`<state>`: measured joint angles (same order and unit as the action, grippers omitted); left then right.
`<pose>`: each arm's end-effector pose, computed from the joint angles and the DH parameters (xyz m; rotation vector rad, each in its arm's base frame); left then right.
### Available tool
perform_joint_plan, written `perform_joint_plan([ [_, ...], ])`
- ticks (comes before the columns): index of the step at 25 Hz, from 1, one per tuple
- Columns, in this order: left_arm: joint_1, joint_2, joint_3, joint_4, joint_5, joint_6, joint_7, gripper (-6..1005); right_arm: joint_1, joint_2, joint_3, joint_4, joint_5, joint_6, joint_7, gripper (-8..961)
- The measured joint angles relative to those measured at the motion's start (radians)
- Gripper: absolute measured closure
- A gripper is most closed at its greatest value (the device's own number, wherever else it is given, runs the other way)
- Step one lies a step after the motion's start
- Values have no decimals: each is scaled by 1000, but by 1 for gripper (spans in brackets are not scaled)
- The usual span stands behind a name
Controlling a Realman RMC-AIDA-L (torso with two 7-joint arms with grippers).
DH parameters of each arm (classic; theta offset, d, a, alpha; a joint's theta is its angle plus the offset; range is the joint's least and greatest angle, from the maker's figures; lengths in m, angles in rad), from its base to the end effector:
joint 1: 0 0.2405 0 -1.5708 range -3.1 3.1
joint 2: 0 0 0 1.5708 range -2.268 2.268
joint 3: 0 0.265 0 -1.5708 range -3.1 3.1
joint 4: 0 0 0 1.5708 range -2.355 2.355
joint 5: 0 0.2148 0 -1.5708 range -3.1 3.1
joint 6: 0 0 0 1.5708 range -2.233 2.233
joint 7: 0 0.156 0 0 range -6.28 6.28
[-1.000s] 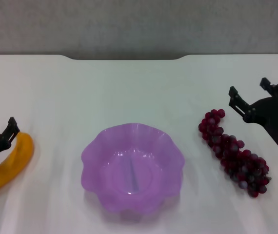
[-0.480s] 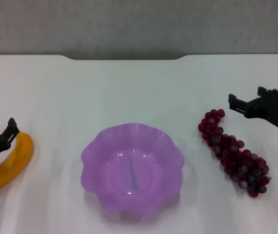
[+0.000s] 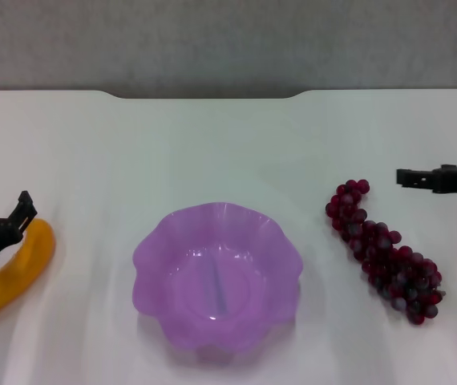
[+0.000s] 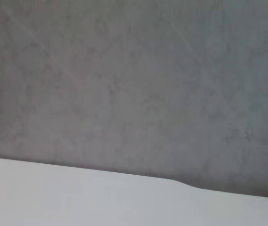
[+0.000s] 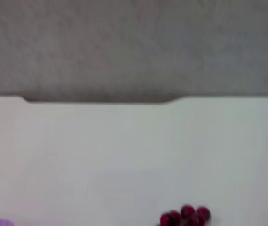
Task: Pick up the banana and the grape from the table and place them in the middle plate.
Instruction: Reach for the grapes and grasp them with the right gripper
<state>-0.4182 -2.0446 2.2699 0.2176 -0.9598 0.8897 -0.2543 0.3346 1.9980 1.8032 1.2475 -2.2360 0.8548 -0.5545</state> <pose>-0.3791 0.3518 -0.0230 -1.4963 -0.8849 -0.6007 0.2677 0.4017 0.0366 -2.0613 1.1361 0.2485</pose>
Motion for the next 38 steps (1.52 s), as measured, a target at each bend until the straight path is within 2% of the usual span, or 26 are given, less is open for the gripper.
perform_joint_plan([
  [3,0,1,-2,0,0,0,0,119,53,0,102,-17,-75,116,16,72],
  [6,-1,1,-2,1,1,0,0,119,102,0,141,-46,-164,188,39,73],
  [11,-1,1,-1,2,1,2,0,119,201,2,127,-173,-249,225,50,73],
  [16,-1,1,-3,2,1,7,0,119,257,4,66,-280,-260,187,40,73],
  [25,-5,0,0,2,1,8,0,120,274,6,32,-358,-257,149,34,74],
  [38,-5,0,2,2,0,8,0,120,291,8,-132,-480,-190,-16,34,73],
])
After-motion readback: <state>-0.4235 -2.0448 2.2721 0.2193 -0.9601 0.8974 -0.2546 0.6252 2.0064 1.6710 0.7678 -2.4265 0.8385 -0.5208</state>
